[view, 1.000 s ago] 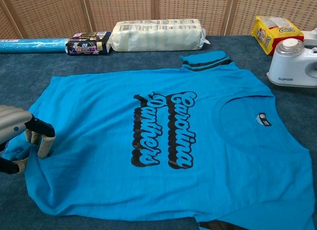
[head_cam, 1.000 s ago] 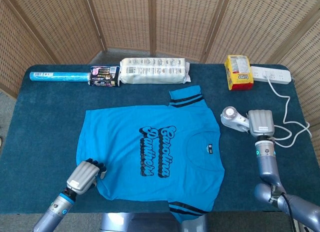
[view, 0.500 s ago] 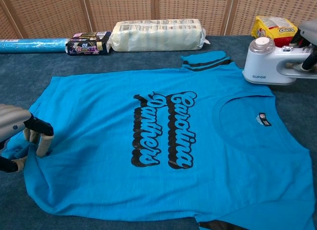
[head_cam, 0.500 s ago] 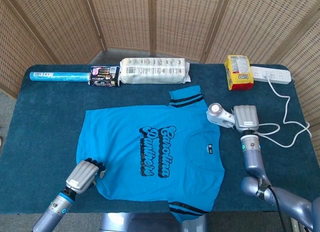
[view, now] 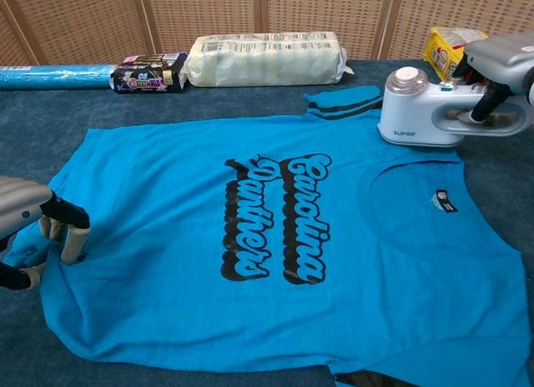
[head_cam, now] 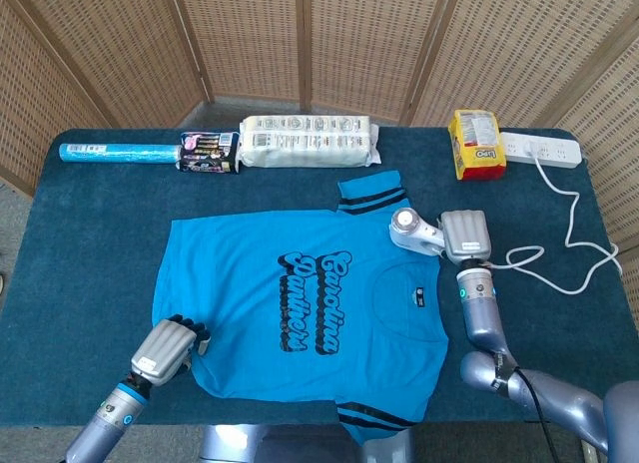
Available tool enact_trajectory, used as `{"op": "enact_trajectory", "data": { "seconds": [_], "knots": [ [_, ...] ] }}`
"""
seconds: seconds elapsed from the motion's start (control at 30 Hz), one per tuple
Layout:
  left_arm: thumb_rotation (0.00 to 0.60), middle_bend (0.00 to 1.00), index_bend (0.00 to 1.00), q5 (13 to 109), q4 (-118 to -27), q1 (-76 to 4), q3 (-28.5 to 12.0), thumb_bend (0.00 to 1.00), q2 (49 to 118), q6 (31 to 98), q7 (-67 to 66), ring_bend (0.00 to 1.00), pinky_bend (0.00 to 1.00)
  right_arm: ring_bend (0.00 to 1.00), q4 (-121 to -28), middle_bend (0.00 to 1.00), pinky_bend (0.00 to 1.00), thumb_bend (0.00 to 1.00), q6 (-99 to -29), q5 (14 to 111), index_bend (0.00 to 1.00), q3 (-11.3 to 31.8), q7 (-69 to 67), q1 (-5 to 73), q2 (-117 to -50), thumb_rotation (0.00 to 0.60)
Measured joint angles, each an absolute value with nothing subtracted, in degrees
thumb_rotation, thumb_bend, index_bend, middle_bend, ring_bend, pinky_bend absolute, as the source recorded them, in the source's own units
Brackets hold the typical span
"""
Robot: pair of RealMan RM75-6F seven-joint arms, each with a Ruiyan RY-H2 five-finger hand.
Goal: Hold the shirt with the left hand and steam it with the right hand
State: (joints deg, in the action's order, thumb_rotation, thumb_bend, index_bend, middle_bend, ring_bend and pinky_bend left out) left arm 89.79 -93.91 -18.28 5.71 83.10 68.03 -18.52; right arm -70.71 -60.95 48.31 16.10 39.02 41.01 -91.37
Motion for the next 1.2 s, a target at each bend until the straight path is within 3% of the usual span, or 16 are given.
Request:
{"op": "enact_trajectory", "data": {
  "seconds": [0.63, 0.97, 1.2],
  "knots": [
    [0.600, 0.61, 0.64, 89.79, -94.11, -18.45, 5.50, 0.43, 82.98, 67.83, -18.65, 0.51, 0.43, 0.81, -64.56, 0.74, 0.78, 0.28, -60.43, 44.52, 0.72, 17.30, 38.89, 41.42, -92.02, 0.600],
    [0.600, 0.61, 0.64, 89.46, -94.87, -18.21, 5.45, 0.43, 82.34, 68.12, -19.42, 0.51, 0.43, 0.81, -55.15, 0.74, 0.78, 0.28, -57.87, 38.29, 0.72, 19.79, 39.27, 42.01, -94.36, 0.600],
    [0.600, 0.61, 0.64, 89.42, -95.14, -18.27, 5.38, 0.43, 82.41, 67.99, -19.85, 0.51, 0.43, 0.81, -53.48, 0.74, 0.78, 0.28, -56.94, 38.13, 0.72, 19.81, 38.49, 41.59, -94.93, 0.600]
  ]
}}
